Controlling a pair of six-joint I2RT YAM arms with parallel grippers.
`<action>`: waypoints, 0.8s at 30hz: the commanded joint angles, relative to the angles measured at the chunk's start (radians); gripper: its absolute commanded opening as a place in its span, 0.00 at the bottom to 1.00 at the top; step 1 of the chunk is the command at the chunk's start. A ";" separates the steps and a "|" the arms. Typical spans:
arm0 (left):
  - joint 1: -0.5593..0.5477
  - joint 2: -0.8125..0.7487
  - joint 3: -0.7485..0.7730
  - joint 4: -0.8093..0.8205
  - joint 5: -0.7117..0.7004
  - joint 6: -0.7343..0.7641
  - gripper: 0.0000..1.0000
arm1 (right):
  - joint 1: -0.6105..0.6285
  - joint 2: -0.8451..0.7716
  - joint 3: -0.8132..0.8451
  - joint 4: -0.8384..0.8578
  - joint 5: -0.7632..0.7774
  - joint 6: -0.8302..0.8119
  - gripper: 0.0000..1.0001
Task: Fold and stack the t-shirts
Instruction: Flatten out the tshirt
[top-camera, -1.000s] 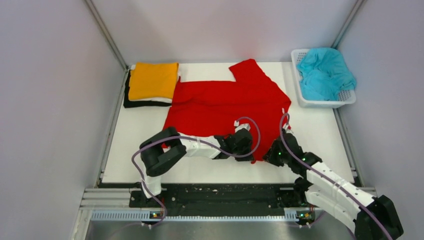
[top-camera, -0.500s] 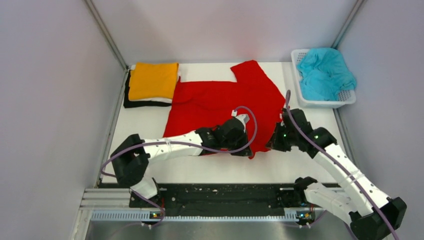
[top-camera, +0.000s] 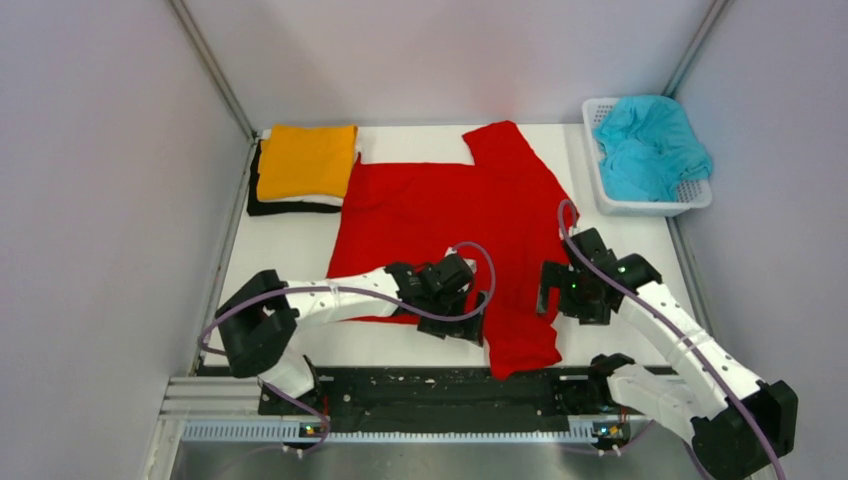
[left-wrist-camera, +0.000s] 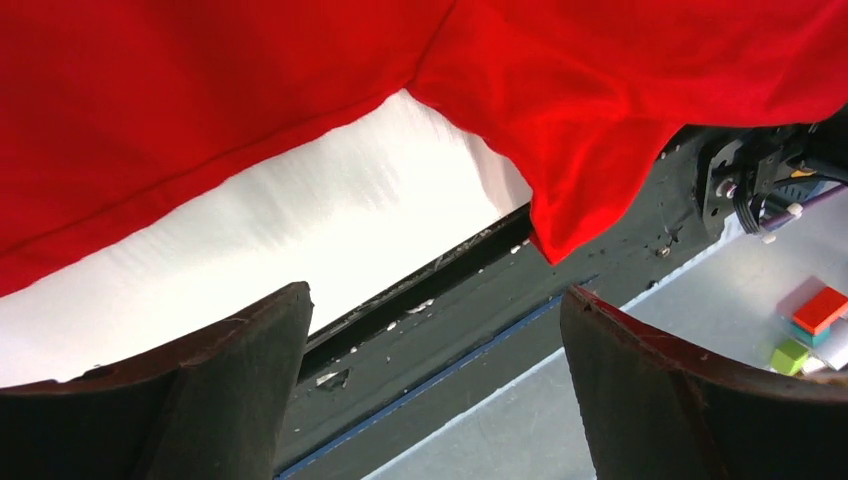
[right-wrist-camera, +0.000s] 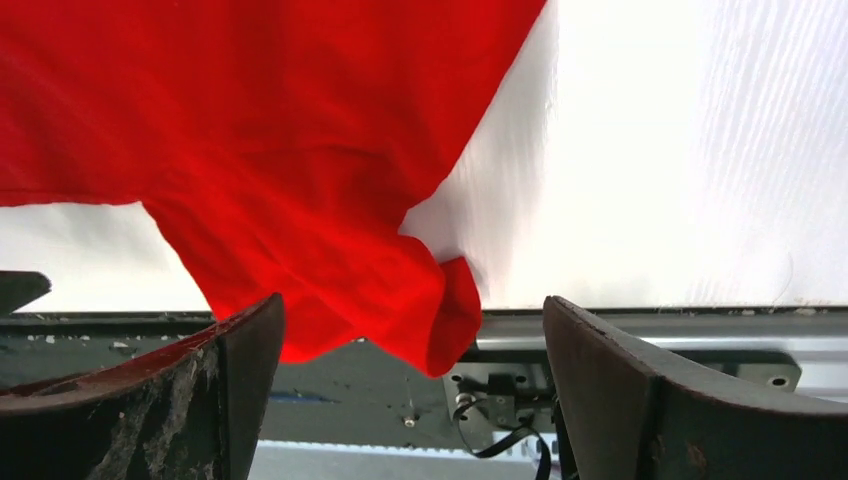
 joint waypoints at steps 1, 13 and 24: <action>0.017 -0.124 0.031 -0.042 -0.126 0.034 0.99 | -0.005 -0.074 0.042 0.072 0.048 -0.037 0.99; 0.511 -0.239 -0.128 0.039 -0.297 0.110 0.99 | -0.013 0.178 0.009 0.562 -0.010 -0.051 0.98; 0.731 0.048 -0.027 0.121 -0.258 0.113 0.99 | -0.097 0.692 0.289 0.733 0.152 -0.111 0.98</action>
